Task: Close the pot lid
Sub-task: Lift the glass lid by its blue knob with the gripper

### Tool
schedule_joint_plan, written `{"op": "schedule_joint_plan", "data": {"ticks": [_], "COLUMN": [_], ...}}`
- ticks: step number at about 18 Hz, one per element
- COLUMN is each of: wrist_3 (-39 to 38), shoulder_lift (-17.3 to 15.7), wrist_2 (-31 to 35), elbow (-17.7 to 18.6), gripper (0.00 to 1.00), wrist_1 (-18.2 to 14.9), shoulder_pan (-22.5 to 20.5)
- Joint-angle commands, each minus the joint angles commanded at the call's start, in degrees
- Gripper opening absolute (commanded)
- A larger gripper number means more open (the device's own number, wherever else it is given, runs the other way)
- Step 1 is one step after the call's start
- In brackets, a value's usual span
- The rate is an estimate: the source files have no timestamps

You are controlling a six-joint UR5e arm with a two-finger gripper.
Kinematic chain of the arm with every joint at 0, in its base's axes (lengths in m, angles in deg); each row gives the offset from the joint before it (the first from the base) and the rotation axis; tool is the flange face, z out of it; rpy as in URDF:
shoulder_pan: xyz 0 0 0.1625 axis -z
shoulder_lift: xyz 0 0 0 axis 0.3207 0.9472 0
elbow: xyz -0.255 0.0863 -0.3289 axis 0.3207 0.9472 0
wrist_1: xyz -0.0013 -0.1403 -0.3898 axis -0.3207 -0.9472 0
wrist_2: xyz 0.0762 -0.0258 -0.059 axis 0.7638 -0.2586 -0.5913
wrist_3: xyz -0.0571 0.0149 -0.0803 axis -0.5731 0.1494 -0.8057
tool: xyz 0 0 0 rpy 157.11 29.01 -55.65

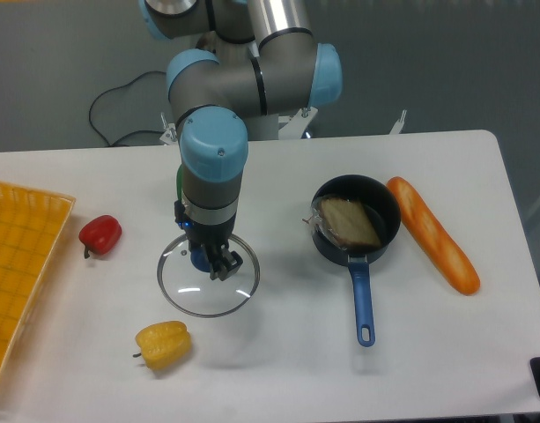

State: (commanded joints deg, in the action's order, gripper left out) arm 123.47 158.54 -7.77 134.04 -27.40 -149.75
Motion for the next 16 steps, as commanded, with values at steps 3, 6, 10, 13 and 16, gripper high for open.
{"op": "schedule_joint_plan", "data": {"ticks": [3,6,10,13,16], "wrist_3": [0.0,0.09,0.96,3.43,3.69], "shoulder_lift": [0.35,0.61,0.44,0.18,0.18], "wrist_2": [-0.17,-0.7,-2.81,-4.04,-5.36], "elbow": [-1.49,-2.37,-2.55,-2.11,-2.29], "gripper": [0.41,0.41,0.41,0.41,0.41], "wrist_1": [0.0,-0.09,-0.44,-0.53,-0.53], "shoulder_pan": [0.0,-0.09,-2.37,-3.86,-4.66]}}
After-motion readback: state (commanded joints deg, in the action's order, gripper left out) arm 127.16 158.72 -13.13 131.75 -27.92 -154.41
